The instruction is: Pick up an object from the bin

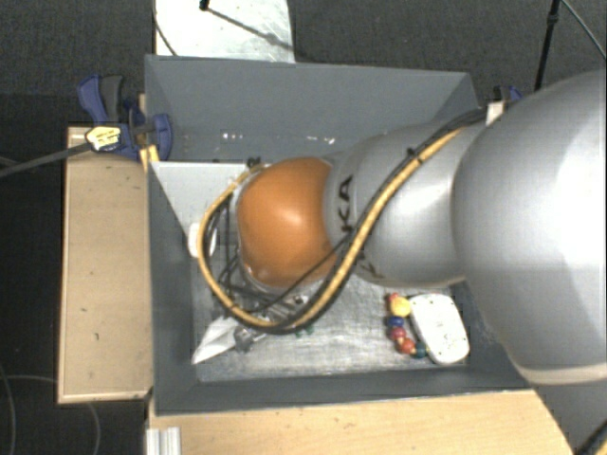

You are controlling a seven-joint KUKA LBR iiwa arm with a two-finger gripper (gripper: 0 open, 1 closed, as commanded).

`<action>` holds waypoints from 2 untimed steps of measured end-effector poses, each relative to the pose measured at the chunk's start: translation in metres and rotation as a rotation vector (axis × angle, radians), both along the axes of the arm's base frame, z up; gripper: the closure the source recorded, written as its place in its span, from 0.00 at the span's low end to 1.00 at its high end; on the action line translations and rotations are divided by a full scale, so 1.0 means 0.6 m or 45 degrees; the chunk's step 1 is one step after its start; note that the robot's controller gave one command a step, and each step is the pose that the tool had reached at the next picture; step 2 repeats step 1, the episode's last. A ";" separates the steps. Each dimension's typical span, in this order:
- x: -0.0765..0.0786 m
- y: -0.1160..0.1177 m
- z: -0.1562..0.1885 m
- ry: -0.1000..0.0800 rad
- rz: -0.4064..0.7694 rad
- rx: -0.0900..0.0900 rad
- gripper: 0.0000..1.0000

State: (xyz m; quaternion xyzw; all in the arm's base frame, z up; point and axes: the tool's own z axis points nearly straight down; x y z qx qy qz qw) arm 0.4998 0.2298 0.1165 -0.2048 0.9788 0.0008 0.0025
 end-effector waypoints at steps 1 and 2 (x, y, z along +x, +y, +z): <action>-0.003 -0.001 0.015 0.009 -0.001 -0.004 1.00; -0.003 -0.001 0.015 0.009 -0.001 -0.004 1.00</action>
Offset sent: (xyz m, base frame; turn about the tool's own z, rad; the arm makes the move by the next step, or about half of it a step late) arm 0.0001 0.0002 0.0271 0.0000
